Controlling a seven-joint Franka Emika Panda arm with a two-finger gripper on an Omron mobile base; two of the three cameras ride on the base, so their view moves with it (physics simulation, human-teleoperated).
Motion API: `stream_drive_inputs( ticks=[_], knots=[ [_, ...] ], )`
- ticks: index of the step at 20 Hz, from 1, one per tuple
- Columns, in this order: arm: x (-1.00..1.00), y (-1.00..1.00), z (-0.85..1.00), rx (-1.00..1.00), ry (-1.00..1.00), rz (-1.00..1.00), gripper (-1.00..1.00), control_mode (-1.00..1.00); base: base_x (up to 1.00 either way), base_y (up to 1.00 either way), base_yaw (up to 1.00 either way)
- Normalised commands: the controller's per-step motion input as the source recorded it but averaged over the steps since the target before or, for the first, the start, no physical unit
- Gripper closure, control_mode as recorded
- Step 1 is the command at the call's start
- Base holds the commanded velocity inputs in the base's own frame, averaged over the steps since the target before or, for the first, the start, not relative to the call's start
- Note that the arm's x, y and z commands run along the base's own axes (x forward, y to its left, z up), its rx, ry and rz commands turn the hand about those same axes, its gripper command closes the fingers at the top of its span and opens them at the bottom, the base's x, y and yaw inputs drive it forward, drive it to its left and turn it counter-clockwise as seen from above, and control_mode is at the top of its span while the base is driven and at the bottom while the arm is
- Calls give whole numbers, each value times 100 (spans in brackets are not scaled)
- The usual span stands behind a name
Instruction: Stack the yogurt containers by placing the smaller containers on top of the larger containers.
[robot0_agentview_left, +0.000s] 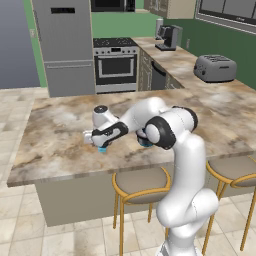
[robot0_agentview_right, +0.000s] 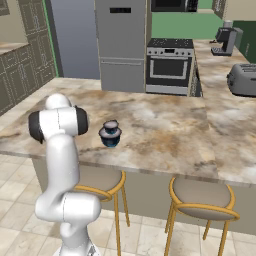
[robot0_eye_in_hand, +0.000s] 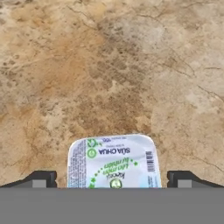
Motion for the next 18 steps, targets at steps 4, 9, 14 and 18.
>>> stream_drive_inputs(
  ticks=[4, 9, 14, 18],
  knots=[
    [7, 12, -21, 0, 0, 0, -100, -100, 0, 0, 0],
    [11, 4, -18, 0, 0, 0, -100, -100, 0, 0, 0],
    [10, 0, -15, 0, 0, 0, 100, -100, 0, 0, 0],
    [8, 0, -6, 0, 0, 0, 100, -100, 0, 0, 0]
  ],
)
